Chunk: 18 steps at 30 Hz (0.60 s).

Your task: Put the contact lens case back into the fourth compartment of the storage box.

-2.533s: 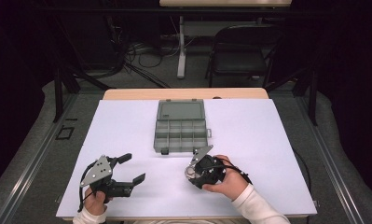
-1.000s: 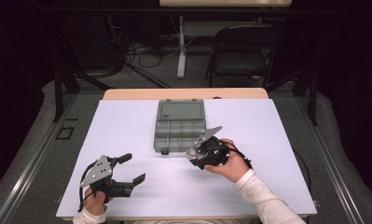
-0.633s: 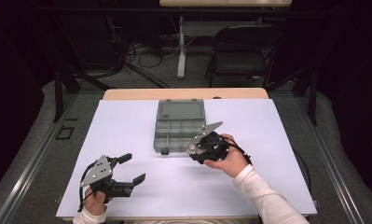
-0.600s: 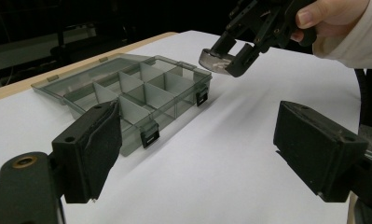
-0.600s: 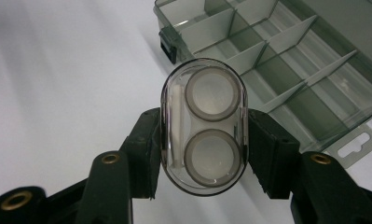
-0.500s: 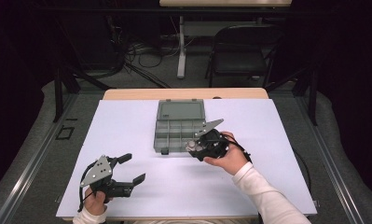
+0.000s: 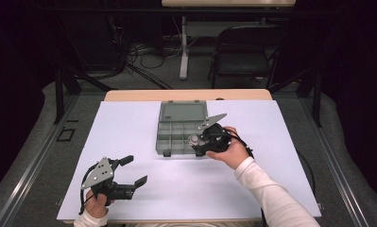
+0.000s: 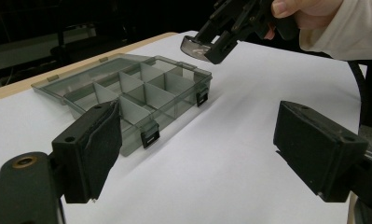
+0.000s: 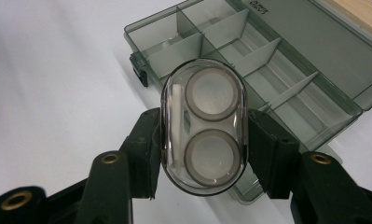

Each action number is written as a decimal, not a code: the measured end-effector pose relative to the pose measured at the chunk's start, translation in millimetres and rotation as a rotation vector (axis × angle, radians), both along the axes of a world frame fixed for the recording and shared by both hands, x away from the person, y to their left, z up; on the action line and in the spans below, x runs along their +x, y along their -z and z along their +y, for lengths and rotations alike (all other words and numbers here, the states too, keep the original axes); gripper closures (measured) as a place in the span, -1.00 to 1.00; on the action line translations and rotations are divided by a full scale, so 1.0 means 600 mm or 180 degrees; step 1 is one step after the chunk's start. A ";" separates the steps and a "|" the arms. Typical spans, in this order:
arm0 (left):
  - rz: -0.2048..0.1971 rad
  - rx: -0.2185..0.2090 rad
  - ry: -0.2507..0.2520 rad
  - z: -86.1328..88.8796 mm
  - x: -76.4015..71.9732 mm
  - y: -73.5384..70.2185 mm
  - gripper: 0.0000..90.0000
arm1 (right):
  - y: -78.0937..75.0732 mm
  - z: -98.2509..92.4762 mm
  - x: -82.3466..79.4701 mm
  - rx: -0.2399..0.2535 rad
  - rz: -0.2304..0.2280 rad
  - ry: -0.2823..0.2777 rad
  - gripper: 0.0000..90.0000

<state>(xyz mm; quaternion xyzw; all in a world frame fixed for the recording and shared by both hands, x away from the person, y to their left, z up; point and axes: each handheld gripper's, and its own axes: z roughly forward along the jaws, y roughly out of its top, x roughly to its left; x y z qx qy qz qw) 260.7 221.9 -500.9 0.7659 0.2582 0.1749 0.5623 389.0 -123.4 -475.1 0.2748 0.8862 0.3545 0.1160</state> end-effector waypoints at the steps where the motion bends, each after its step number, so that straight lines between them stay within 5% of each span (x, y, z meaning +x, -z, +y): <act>1: 0.0001 0.0001 0.0000 0.000 0.000 0.000 -0.65 | 0.000 0.000 0.003 0.0003 -0.0003 0.0001 0.08; 18: 0.0007 -0.0006 -0.0006 0.001 0.001 0.000 -0.65 | -0.003 0.003 0.039 -0.0046 -0.0024 0.0120 0.08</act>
